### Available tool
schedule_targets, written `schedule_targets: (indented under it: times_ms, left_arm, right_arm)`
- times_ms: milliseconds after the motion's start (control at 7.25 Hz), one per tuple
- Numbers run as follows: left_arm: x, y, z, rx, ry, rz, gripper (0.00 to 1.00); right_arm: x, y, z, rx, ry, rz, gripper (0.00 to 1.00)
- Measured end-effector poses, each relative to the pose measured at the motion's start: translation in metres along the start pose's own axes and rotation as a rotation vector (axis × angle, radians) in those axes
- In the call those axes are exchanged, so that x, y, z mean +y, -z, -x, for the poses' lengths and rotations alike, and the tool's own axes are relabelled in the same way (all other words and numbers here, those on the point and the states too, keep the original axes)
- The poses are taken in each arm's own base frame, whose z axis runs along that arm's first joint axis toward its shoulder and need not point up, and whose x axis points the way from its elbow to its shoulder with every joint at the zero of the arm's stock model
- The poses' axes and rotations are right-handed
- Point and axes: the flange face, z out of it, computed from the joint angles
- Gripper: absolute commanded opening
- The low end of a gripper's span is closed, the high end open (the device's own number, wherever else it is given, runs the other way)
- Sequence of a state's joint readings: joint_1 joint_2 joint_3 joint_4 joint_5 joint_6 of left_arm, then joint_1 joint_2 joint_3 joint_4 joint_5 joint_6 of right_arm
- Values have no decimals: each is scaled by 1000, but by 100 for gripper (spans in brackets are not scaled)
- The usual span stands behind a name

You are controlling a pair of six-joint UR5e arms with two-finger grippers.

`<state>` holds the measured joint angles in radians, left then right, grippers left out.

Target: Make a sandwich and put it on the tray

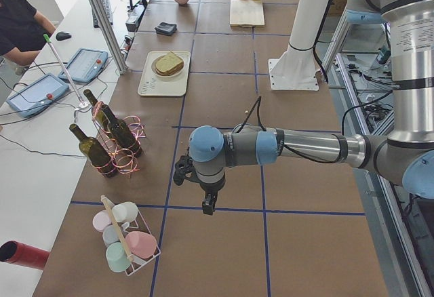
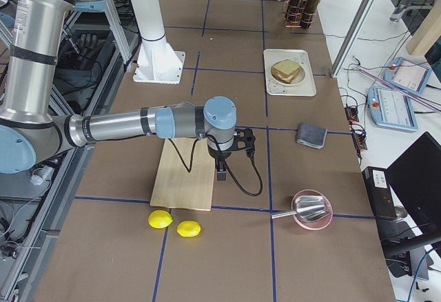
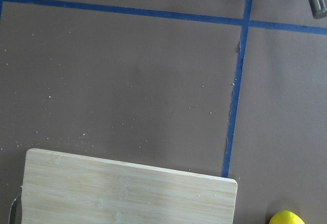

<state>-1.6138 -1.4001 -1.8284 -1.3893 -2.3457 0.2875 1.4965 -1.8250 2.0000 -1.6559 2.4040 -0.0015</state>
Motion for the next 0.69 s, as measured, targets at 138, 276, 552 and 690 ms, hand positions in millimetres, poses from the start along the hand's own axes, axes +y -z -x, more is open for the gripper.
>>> schedule_targets:
  times_ms: [138,276,552,690]
  left_arm:
    - [0,-2,1,1,1,2,100]
    - [1,-1,1,0,0,0,100]
    - [4,-1,2,9,-1,-6,100]
    - [7,1,0,20,2,-13,100]
  right_arm:
    - [-2,-2,6,3,17,5,100]
    - [-11,-7,17,17,42,17,100]
    - [-25,-3,44,28,80,7,100]
    - [-27,0,48,27,90,2,100]
